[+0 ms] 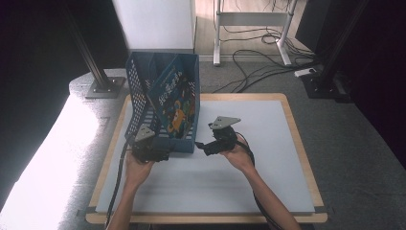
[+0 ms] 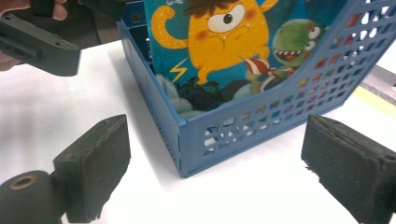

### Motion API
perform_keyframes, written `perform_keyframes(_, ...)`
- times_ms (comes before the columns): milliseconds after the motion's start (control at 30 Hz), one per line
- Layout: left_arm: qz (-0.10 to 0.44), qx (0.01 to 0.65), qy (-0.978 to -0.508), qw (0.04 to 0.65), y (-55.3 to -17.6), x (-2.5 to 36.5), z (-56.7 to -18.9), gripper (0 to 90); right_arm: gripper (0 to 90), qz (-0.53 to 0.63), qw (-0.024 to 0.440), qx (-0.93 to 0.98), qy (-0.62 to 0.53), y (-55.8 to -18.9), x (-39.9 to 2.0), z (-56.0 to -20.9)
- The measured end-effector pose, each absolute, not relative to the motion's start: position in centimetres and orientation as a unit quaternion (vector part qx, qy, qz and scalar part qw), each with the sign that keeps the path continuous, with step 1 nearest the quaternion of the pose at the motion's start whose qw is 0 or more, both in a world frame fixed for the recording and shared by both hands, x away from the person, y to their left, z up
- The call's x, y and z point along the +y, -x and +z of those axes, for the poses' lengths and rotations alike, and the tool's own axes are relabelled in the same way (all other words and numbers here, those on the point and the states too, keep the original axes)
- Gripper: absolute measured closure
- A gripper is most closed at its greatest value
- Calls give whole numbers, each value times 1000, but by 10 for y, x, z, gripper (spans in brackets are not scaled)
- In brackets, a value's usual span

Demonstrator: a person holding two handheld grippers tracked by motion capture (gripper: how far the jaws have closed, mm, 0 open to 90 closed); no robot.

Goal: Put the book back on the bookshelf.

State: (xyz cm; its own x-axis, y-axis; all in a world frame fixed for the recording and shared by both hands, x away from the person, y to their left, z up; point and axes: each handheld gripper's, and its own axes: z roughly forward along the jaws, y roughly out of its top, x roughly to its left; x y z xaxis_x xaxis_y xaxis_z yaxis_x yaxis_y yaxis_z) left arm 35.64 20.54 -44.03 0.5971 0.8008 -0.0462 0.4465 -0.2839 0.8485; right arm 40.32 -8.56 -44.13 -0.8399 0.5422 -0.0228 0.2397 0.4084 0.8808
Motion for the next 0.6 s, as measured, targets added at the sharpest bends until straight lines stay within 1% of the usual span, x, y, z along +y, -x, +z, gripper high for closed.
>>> perform_keyframes(267, 182, 386, -795, 431, -348, 204, -442, 0, 39, 484, 162, 825, -243, -397, -104, -440)
perform_keyframes(600, 171, 374, -797, 441, -341, 207, -445, 0, 33, 479, 176, 820, -260, -389, -137, -446)
